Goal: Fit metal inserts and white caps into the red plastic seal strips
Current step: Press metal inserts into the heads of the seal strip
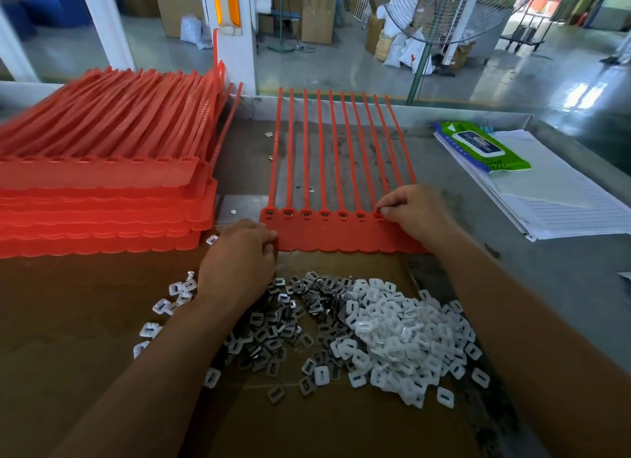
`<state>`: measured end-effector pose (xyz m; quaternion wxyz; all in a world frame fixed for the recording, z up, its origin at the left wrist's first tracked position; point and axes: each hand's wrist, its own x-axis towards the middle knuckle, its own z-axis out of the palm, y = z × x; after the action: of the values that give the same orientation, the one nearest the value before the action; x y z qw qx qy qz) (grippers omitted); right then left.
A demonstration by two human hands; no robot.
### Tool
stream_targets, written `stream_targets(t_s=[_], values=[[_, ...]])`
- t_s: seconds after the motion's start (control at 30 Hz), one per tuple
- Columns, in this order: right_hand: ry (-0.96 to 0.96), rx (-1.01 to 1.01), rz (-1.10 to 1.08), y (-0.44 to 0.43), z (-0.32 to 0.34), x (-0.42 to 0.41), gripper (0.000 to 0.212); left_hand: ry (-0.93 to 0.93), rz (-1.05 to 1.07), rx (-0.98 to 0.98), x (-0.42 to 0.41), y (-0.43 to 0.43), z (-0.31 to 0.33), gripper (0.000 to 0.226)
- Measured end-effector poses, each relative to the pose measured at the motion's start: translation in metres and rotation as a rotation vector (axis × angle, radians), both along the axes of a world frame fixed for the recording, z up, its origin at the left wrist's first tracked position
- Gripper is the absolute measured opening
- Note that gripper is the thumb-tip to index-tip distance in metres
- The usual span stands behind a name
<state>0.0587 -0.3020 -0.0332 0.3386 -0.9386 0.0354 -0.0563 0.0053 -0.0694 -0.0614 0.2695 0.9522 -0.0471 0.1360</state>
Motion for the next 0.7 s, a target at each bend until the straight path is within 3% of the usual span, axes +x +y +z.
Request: stream_targets(t_s=[0.4, 0.7], values=[[0.103, -0.102, 0.027, 0.0023, -0.0001, 0.0045, 0.013, 0.003, 0.002, 0.004, -0.0006, -0.0002, -0.0002, 0.026], [0.114, 0.05, -0.08, 0.0036, 0.0072, 0.0075, 0.015, 0.012, 0.004, -0.003, -0.0008, -0.0006, 0.0002, 0.026]])
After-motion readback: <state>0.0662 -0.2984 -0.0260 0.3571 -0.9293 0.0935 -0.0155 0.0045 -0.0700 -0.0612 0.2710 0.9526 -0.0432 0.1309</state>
